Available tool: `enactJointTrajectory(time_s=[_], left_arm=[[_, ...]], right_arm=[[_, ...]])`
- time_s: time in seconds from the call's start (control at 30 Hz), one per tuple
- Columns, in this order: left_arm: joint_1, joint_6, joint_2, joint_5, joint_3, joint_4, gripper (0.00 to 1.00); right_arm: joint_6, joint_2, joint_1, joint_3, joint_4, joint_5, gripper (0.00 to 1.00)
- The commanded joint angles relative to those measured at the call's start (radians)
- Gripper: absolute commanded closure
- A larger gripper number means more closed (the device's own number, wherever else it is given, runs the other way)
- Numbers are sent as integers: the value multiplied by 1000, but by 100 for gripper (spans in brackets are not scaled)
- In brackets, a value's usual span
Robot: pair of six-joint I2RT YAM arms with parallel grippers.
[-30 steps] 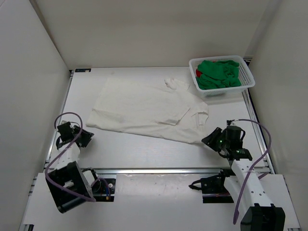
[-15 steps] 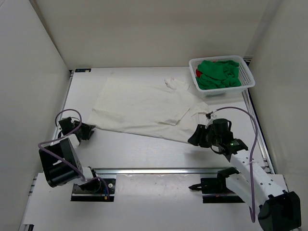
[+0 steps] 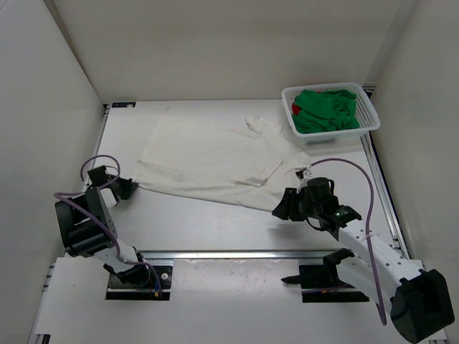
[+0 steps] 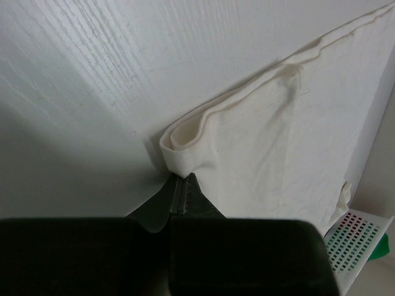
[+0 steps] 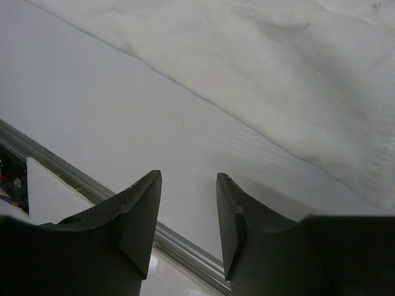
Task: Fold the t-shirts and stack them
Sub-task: Fold the flattened tshirt in 1/3 of the way
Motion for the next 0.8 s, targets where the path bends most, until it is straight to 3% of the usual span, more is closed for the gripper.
enactJointTrajectory(time_s=[0.0,0.17,0.3,0.4,0.47,0.53,0.57,0.67,0.73,0.77], left_arm=[[10,29,-9,-44,43,-17,100],[76,131,-107,-18,9,-125,100],[163,242,-297,5,-95,-313,100],[183,309,-519,-24,-201,-477,100],[171,328,-613,-30,-184,-569,98],[125,340,-632,-157,-109,-638,79],[114,342,-623,-171,-74,-655,66],[105,344,-603,-119,-8,-653,41],[55,331,-603,-96,14,-607,40],[-4,325,-606,-91,9,-569,52]], right_arm=[[18,18,26,-6,65,25,60],[49,28,58,-11,96,58,60],[78,16,50,-30,90,106,61],[89,3,17,-46,114,99,61],[77,24,-2,-22,122,65,61],[57,55,10,9,125,75,62],[51,90,18,40,130,75,62],[40,175,40,103,189,68,66],[32,238,35,141,237,28,67],[28,277,42,146,281,45,65]])
